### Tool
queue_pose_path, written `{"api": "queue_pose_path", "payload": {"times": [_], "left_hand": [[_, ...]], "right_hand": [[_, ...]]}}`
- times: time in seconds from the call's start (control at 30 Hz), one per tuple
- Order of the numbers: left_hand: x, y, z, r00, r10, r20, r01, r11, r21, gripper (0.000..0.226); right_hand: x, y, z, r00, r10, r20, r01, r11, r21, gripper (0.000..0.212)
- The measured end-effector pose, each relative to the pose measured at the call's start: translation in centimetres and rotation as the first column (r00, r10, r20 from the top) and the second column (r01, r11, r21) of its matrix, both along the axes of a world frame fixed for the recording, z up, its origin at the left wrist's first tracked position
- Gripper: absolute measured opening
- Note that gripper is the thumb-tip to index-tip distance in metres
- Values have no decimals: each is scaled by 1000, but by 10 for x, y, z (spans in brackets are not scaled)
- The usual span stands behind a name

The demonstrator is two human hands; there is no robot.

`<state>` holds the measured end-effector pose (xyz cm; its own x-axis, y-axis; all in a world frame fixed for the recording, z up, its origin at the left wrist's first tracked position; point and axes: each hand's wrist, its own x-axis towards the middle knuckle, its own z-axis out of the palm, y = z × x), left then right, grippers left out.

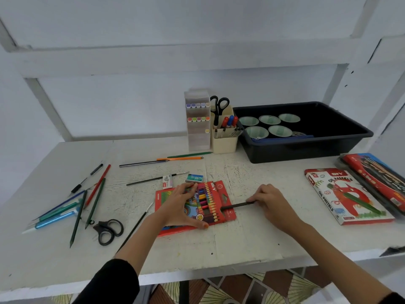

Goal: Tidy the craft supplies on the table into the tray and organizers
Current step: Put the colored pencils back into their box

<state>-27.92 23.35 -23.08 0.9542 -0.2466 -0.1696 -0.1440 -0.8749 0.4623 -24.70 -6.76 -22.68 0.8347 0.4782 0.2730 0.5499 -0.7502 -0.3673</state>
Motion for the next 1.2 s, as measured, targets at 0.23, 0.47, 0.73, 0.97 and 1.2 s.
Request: {"api": "queue_pose_path", "payload": {"times": [0.23, 0.47, 0.73, 0.97, 1.2], "left_hand": [[-1, -1, 3, 1000, 2, -7, -2, 1000, -3, 136], [0, -1, 2, 1000, 5, -4, -5, 1000, 4, 136], [3, -1, 4, 999, -21, -33, 24, 994, 109, 138], [3, -4, 7, 999, -12, -48, 21, 984, 177, 128], [5, -5, 8, 998, 3, -66, 10, 982, 188, 124]], "right_hand": [[-12, 61, -3, 993, 97, -61, -94, 994, 50, 18], [-14, 70, -8, 994, -48, -96, 63, 984, 164, 19], [0, 39, 0, 983, -56, -174, 62, 998, 33, 26], [-3, 65, -4, 972, 34, -233, -2, 991, 134, 16], [-12, 83, -4, 943, 25, -332, 99, 931, 351, 27]]}}
